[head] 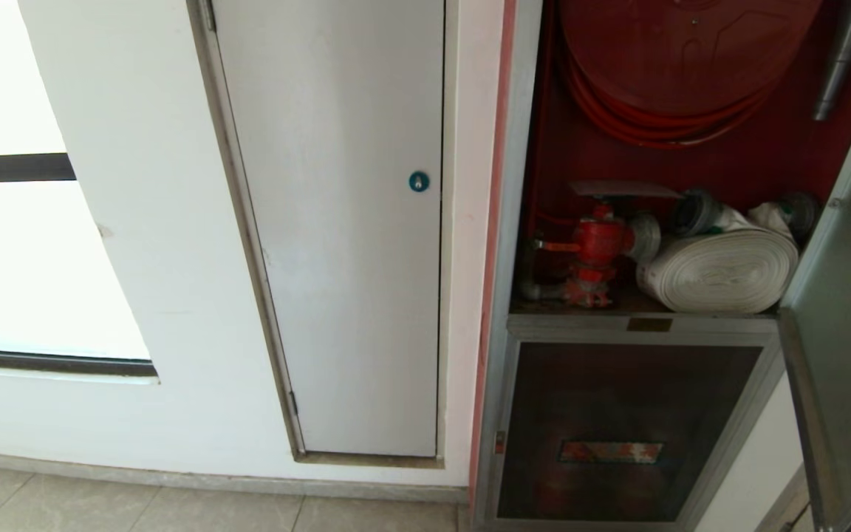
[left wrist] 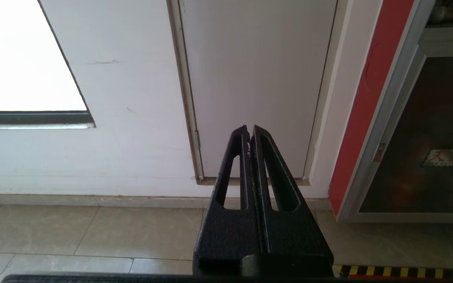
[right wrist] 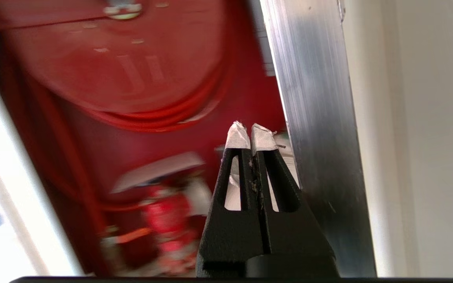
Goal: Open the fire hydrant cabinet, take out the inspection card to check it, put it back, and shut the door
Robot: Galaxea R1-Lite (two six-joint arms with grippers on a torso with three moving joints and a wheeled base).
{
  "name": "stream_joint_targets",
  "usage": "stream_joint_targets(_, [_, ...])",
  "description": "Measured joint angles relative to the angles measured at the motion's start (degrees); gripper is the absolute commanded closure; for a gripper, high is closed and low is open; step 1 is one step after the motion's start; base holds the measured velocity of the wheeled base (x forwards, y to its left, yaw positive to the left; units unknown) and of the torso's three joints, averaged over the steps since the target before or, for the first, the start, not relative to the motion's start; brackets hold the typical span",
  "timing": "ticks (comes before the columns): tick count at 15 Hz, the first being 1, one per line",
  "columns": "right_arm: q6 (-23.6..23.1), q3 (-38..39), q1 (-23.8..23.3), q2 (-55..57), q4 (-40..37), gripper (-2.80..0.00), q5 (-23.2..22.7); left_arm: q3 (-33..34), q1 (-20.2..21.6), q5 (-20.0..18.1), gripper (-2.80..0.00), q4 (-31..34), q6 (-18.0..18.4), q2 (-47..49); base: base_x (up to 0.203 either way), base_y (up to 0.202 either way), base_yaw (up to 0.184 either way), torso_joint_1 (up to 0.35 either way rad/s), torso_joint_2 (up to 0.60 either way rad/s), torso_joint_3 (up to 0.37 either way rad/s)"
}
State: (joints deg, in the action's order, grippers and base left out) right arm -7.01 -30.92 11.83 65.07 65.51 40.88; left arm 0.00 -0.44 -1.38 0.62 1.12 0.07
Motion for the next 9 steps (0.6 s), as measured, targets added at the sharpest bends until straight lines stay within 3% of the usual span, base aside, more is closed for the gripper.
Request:
stream_joint_targets(4, [0.05,-0.53,-4.78,-7.80,-15.79,0.00,1.69,0.00,0.00,-0.04,0.00,0.00,0.00,0.00,0.000,0.000,0.000,0.000,0.00,0.000])
stream_joint_targets(9, [0.16,-5.14,-16.80,-10.23,-27.81,0.00,1.76,0.00,0.00,-0.02,0.00,-0.01,0.02,0.00,0.000,0.000,0.000,0.000,0.00,0.000])
